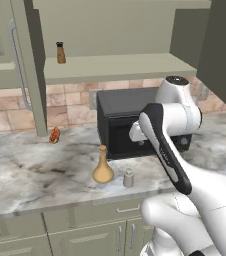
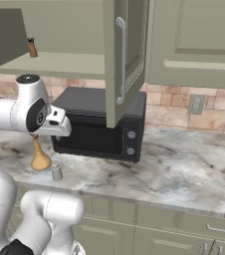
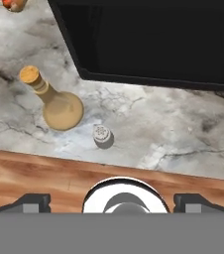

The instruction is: Pick the shaker and oil and vinegar bottle from the counter and place them in the cabinet.

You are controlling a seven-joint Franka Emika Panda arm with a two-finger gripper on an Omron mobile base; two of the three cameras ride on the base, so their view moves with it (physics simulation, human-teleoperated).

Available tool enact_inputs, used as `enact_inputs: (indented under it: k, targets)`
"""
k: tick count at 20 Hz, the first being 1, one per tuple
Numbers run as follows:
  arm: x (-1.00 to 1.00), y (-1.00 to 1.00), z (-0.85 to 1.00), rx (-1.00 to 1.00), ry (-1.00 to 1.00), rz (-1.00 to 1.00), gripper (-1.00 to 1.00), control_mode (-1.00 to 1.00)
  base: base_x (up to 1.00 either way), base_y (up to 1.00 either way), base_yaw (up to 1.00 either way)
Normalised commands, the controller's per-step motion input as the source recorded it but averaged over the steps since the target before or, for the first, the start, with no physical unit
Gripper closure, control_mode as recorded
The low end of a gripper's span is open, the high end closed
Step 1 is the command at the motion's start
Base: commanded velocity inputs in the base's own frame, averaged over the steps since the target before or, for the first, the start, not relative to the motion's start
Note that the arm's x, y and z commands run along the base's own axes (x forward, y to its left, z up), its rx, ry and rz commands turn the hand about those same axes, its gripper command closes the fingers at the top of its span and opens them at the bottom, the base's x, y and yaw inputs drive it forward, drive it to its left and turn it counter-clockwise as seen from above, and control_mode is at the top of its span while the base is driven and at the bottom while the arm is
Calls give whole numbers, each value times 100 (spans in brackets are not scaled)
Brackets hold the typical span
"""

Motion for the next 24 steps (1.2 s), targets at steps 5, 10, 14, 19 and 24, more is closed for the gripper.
enact_inputs:
  k: [5, 10, 14, 19, 24]
  targets:
    - [0, 40, -18, 0, 0, 5, -100, -100, 0, 0, 0]
    - [0, 21, -32, 0, 0, 5, -100, -100, 0, 0, 0]
    - [0, 1, -31, 0, -1, 3, -100, -100, 0, 0, 0]
    - [0, 0, -28, 0, -1, 3, -100, -100, 0, 0, 0]
    - [1, 0, -23, 0, 0, 2, -100, -100, 0, 0, 0]
